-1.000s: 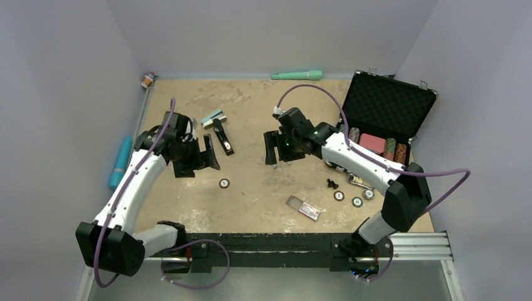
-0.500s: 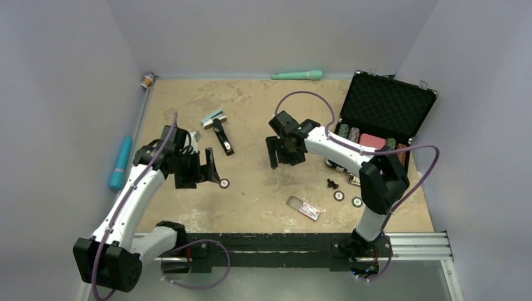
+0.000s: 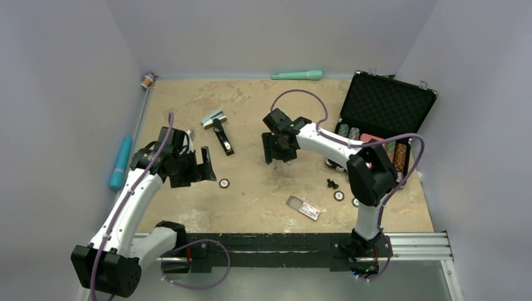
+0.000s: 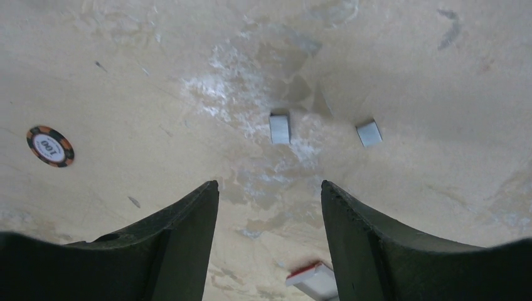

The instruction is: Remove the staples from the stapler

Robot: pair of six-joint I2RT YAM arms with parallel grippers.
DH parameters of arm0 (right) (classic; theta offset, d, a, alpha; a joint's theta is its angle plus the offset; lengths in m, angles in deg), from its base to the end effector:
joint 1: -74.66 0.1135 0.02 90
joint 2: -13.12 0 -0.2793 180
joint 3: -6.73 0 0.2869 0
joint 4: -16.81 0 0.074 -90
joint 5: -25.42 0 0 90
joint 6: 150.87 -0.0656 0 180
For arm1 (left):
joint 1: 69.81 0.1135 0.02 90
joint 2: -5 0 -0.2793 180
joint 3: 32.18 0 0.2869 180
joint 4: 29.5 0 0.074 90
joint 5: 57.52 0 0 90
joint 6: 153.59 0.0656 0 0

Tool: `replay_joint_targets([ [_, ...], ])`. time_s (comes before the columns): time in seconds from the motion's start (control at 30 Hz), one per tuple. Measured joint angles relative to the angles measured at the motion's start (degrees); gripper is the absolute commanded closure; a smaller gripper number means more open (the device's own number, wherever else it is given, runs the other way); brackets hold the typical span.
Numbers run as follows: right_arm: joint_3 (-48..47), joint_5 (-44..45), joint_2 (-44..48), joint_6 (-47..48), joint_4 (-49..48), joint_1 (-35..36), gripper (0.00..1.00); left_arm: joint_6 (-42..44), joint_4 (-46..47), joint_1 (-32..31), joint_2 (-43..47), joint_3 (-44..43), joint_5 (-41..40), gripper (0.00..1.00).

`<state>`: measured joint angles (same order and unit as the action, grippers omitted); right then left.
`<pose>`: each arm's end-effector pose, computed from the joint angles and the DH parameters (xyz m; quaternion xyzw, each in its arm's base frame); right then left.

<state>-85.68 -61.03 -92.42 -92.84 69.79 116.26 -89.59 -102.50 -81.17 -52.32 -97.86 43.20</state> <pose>0.3248 0.2829 0.1899 -0.0757 0.9750 0.0996 0.1838 0.2058 -0.0538 0.2652 -0.1034 0.9660 -0.1563 0.1778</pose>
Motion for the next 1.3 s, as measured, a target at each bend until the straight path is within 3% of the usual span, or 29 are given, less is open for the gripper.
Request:
replay_joint_targets([
  [0.37,-7.0,0.5,-12.1,-0.7,-0.6,0.0,0.40,-0.6,0.0,0.0,2.8,0.1,-2.3,0.00],
  [0.8,-6.9,1.8,-12.4,-1.3,0.4,0.0,0.53,-1.5,0.0,0.0,9.7,0.1,-4.2,0.00],
  [1.3,-7.2,3.4,-13.1,-1.6,1.5,0.1,0.69,-1.5,0.0,0.0,9.2,0.1,-5.0,0.00],
])
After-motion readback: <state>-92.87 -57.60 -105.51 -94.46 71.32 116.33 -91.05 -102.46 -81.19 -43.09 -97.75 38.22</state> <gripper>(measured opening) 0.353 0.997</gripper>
